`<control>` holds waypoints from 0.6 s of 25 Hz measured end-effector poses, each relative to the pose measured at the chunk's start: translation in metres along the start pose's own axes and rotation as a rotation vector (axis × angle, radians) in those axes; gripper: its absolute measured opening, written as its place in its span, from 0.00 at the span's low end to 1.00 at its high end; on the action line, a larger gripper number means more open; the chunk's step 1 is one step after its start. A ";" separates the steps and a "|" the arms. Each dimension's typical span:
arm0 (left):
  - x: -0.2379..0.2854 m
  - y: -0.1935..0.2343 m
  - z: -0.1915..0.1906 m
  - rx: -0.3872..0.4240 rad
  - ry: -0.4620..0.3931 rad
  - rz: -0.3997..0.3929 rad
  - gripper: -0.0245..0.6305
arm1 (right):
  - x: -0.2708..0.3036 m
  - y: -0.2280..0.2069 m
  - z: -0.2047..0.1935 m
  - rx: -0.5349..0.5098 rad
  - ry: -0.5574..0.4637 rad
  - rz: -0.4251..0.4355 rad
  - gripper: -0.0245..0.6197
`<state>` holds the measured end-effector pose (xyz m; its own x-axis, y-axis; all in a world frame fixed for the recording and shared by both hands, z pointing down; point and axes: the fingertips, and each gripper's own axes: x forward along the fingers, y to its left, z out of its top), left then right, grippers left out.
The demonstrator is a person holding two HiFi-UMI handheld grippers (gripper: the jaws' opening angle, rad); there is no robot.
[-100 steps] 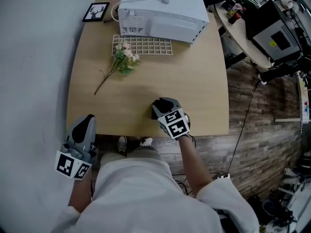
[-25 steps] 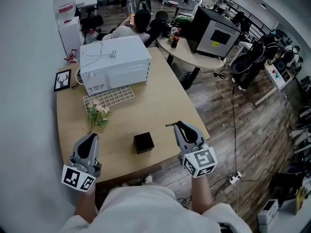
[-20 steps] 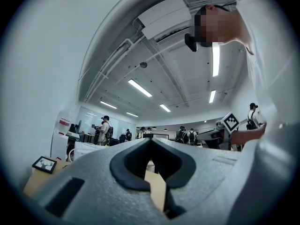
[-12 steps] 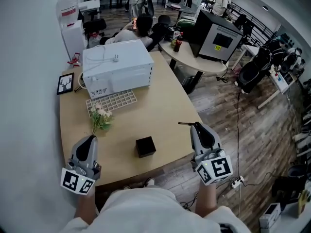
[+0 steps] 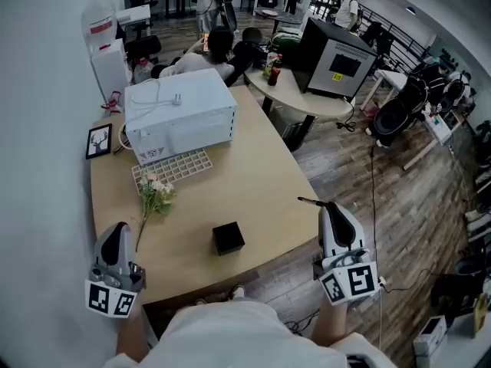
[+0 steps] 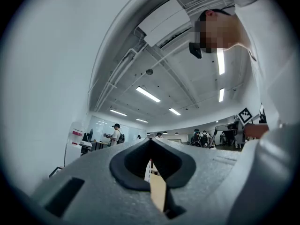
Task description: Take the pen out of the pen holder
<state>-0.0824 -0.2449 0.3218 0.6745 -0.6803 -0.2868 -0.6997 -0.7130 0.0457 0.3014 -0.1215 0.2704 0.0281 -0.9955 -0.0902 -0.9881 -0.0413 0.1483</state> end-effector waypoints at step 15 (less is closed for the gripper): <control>-0.036 0.022 -0.003 -0.005 0.032 0.060 0.06 | 0.002 0.028 -0.012 0.036 0.034 0.025 0.11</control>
<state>-0.1213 -0.2371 0.3362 0.6387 -0.7268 -0.2527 -0.7377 -0.6717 0.0671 0.2752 -0.1258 0.2862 0.0076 -0.9985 -0.0537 -0.9933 -0.0138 0.1147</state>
